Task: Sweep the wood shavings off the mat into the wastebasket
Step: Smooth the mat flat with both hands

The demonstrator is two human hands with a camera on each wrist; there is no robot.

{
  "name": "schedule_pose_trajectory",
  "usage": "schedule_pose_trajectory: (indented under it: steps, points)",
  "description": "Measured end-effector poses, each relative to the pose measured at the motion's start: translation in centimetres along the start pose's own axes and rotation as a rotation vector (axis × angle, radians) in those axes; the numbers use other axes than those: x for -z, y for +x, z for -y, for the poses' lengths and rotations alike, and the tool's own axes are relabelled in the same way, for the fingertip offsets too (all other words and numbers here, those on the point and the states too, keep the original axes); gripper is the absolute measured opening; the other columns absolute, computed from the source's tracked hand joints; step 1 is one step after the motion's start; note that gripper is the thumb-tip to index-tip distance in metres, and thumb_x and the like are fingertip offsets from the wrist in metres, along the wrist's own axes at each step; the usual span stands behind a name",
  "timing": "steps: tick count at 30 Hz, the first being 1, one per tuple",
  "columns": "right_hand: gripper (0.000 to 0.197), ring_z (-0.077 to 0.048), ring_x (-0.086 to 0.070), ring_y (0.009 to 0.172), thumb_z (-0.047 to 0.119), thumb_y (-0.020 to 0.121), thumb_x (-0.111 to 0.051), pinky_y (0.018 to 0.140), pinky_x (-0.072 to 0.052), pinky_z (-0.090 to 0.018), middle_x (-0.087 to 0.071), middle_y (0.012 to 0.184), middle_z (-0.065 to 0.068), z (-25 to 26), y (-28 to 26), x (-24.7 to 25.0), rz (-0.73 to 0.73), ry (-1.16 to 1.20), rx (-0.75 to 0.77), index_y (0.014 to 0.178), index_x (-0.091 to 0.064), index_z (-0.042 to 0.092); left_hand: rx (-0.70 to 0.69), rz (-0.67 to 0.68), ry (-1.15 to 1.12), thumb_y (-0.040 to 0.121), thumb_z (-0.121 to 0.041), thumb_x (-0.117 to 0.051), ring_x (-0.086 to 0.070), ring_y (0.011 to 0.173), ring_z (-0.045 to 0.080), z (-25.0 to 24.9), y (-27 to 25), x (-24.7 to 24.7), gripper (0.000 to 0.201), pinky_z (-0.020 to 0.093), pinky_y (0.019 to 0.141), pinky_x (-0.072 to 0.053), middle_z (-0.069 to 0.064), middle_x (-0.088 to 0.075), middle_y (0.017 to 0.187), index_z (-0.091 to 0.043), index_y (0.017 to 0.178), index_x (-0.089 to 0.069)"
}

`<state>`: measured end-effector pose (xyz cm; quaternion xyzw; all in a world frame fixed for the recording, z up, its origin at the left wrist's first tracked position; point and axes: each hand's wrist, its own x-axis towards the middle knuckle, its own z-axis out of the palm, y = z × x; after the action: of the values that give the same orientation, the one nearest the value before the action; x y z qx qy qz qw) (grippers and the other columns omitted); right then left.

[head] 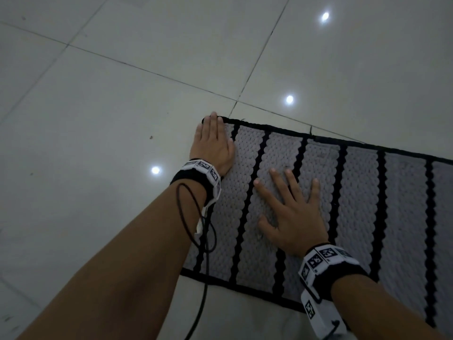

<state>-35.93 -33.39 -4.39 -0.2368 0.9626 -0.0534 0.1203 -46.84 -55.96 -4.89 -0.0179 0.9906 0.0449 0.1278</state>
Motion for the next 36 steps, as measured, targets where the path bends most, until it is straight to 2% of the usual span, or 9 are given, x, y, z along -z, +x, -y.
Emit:
schedule_pose_trajectory:
  steps: [4,8,13,16,18,25,29,33,36]
  points:
    - [0.073,-0.026,0.000,0.151,0.066,0.087,-0.025,0.110,-0.002,-0.072,-0.002,0.164,0.004,0.1,-0.1,-0.1,-0.012,0.005,-0.013,0.152,-0.004,0.044,-0.216,0.051,-0.022,0.101,-0.048,-0.017,0.006,0.151,0.024,0.2,-1.1,-0.3,0.070,0.037,0.121,0.005,0.009,0.006,0.164,-0.009,0.156,0.001]
    - [0.073,-0.026,0.001,0.151,0.067,0.087,-0.025,0.110,-0.002,-0.072,-0.001,0.164,0.004,0.2,-0.1,-0.2,-0.019,0.008,-0.017,0.152,-0.004,0.044,0.036,0.034,-0.029,0.102,-0.045,-0.022,0.000,0.151,0.029,-0.2,-0.4,0.9,0.071,0.040,0.121,0.000,0.015,0.003,0.164,-0.002,0.155,-0.001]
    - [0.074,-0.026,0.001,0.151,0.067,0.086,-0.027,0.110,-0.002,-0.072,0.000,0.164,0.005,0.0,-0.1,-0.4,-0.030,0.001,-0.020,0.152,-0.004,0.043,-0.166,0.063,-0.056,0.101,-0.050,-0.026,0.005,0.151,0.025,-1.5,-2.3,0.1,0.074,0.037,0.120,0.005,0.011,0.006,0.164,-0.009,0.157,0.001]
    - [0.074,-0.026,0.002,0.151,0.066,0.086,-0.027,0.110,-0.001,-0.072,0.000,0.164,0.004,0.2,-0.1,-0.2,-0.027,-0.005,-0.021,0.153,-0.005,0.043,0.084,0.085,-0.107,0.101,-0.050,-0.026,0.006,0.151,0.027,-1.1,-0.6,0.8,0.076,0.042,0.121,0.000,0.011,0.008,0.164,-0.007,0.156,0.003]
    - [0.074,-0.026,0.003,0.151,0.067,0.086,-0.026,0.110,-0.001,-0.072,0.000,0.164,0.004,0.1,-0.2,-0.3,-0.030,-0.001,-0.022,0.153,-0.003,0.043,0.139,0.100,-0.109,0.100,-0.049,-0.026,0.006,0.150,0.031,-2.3,-0.4,1.1,0.078,0.045,0.121,-0.002,0.015,0.008,0.163,-0.004,0.155,0.003]
    - [0.073,-0.025,0.002,0.151,0.066,0.088,-0.028,0.110,-0.002,-0.072,-0.001,0.164,0.004,0.0,0.0,-0.4,-0.030,-0.004,-0.010,0.153,-0.004,0.043,0.111,0.058,-0.162,0.086,-0.076,-0.030,0.013,0.150,0.024,-1.7,-1.0,-0.1,0.095,0.045,0.119,0.007,0.002,0.014,0.164,-0.025,0.157,0.005]
    - [0.073,-0.025,0.003,0.151,0.066,0.088,-0.028,0.110,-0.001,-0.071,0.000,0.164,0.004,0.1,-0.1,-0.2,-0.029,-0.004,-0.024,0.153,-0.005,0.043,0.039,0.100,-0.170,0.092,-0.067,-0.033,0.013,0.150,0.026,-0.2,0.4,0.7,0.085,0.049,0.120,0.006,0.005,0.014,0.164,-0.026,0.157,0.004]
    - [0.072,-0.025,0.001,0.151,0.066,0.088,-0.027,0.110,-0.001,-0.071,-0.002,0.164,0.003,-0.1,-0.2,-0.2,-0.034,-0.008,-0.014,0.153,-0.007,0.041,0.039,0.056,-0.161,0.093,-0.068,-0.027,0.021,0.148,0.027,-2.1,-2.6,-1.1,0.089,0.043,0.116,0.015,0.011,0.021,0.162,-0.018,0.156,0.011]
    - [0.072,-0.026,0.000,0.151,0.066,0.089,-0.028,0.111,-0.001,-0.071,-0.003,0.164,0.003,-0.2,-0.1,-0.3,-0.041,-0.009,-0.009,0.153,-0.008,0.041,0.003,0.045,-0.141,0.095,-0.065,-0.028,0.017,0.149,0.025,-1.2,-1.8,-0.8,0.085,0.043,0.118,0.012,0.008,0.017,0.163,-0.020,0.157,0.008]
